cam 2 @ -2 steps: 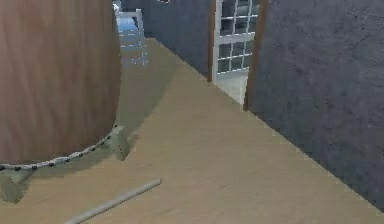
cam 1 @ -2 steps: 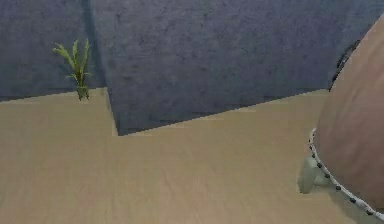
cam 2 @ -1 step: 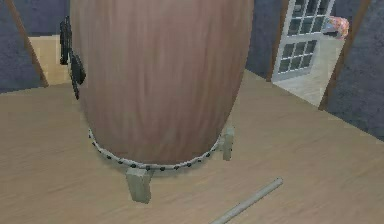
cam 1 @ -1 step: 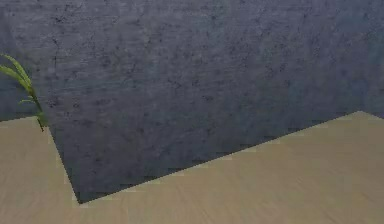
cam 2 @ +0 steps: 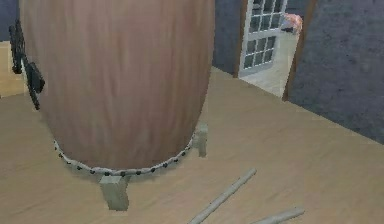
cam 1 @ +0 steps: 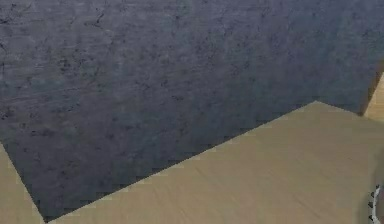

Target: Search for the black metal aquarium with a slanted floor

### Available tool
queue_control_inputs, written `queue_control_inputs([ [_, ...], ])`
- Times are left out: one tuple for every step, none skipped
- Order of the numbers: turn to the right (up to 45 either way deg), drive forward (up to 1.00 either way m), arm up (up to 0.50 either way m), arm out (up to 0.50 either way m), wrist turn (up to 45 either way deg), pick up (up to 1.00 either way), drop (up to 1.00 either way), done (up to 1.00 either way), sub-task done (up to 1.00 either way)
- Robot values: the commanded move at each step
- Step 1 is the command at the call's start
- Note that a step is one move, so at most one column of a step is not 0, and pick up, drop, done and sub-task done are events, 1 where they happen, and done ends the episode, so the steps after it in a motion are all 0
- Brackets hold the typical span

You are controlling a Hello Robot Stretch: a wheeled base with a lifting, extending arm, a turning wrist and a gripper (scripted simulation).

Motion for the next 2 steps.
queue_control_inputs([
  [0.0, 0.15, 0.0, 0.0, 0.0, 0.0, 0.0, 0.0, 0.0],
  [36.0, 0.0, 0.0, 0.0, 0.0, 0.0, 0.0, 0.0, 0.0],
])
